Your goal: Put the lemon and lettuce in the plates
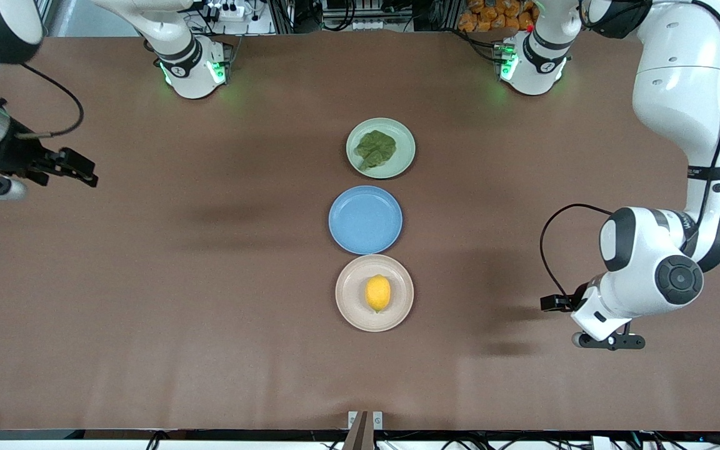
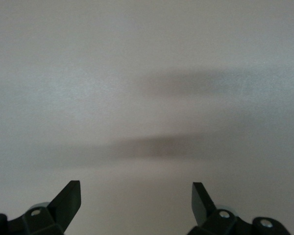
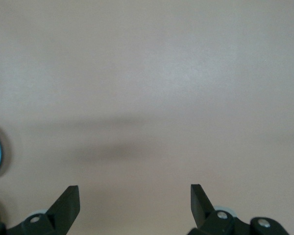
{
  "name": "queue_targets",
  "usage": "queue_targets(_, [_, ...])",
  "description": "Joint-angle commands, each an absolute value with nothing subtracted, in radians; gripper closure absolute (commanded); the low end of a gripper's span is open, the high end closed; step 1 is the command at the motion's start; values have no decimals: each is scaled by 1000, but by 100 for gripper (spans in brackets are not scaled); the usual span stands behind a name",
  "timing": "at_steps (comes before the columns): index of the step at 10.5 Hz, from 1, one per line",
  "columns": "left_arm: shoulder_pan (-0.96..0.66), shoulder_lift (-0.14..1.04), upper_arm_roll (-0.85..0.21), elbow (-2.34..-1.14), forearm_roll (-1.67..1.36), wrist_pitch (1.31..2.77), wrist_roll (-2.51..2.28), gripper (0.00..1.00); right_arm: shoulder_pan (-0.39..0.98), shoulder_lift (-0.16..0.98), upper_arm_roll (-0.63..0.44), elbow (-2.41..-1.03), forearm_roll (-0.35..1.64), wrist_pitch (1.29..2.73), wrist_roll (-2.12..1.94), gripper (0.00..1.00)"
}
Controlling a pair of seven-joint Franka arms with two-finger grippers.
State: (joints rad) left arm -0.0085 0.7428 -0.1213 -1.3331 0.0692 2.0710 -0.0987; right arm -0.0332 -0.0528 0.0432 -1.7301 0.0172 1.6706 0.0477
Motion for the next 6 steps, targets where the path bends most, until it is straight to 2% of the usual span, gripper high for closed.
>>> queue_targets(1, [3,588,-121,-1509,94,2060,-86,0,-12,-40,38,-1596,18,1576,31,0])
queue_targets(6, [-3,286,-115,-1860,81,2072,-89,0,-11,-40,35,-1491,15,1500,-9,0])
